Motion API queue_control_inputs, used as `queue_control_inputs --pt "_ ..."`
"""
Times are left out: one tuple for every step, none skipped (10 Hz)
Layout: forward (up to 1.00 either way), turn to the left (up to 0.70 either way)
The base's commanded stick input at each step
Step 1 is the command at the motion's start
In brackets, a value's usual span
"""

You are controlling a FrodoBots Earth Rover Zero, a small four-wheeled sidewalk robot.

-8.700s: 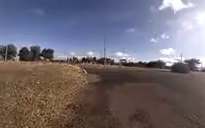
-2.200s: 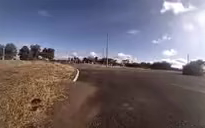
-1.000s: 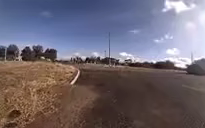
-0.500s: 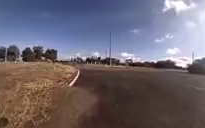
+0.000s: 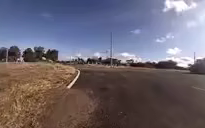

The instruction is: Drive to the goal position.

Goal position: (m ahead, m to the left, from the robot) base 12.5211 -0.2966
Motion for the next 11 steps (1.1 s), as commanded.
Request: queue_control_inputs --pt "0.45 0.00" --pt "0.45 0.00" --pt "0.45 0.00" --pt "0.45 0.00" --pt "0.45 0.00" --pt "0.45 0.00" --pt "0.45 0.00" --pt "0.45 0.00" --pt "0.45 0.00" --pt "0.45 0.00" --pt "0.45 0.00"
